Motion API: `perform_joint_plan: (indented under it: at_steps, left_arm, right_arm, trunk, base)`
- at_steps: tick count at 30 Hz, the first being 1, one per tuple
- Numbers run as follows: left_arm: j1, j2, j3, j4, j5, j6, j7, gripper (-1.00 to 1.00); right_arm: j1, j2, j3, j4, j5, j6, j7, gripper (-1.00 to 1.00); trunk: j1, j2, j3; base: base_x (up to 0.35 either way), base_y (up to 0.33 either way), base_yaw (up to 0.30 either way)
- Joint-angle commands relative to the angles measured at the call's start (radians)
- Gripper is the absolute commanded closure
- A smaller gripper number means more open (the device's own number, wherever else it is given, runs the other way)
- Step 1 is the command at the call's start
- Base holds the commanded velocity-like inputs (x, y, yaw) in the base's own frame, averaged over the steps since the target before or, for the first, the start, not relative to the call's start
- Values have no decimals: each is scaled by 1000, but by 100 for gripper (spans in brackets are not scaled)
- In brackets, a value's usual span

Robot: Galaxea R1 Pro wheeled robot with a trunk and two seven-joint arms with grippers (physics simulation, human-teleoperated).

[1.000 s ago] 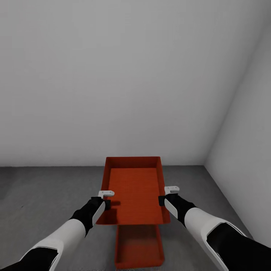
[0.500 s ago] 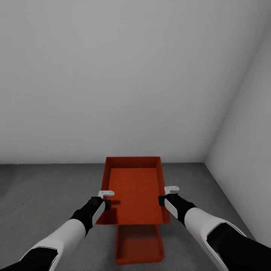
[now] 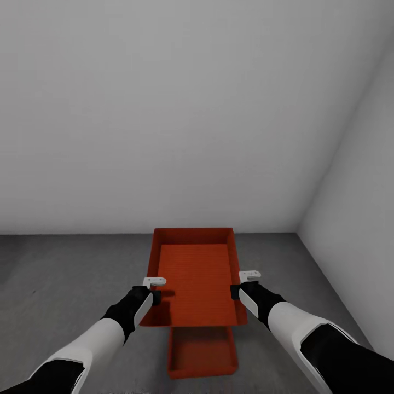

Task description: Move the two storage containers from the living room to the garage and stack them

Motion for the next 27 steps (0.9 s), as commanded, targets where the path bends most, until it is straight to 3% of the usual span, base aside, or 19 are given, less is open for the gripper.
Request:
perform_joint_plan:
  at_steps: [1, 27]
  left_arm:
    - [-1, 10, -37, -4, 27, 0, 9, 100]
    - [-1, 9, -37, -4, 28, 0, 10, 100]
  right_arm:
    - [-1, -4, 25, -1, -56, 11, -5, 100]
    - [-1, -4, 25, -1, -56, 11, -5, 100]
  trunk:
    - [1, -2, -4]
    - [1, -2, -46]
  base:
    - [0, 0, 0]
    - [0, 0, 0]
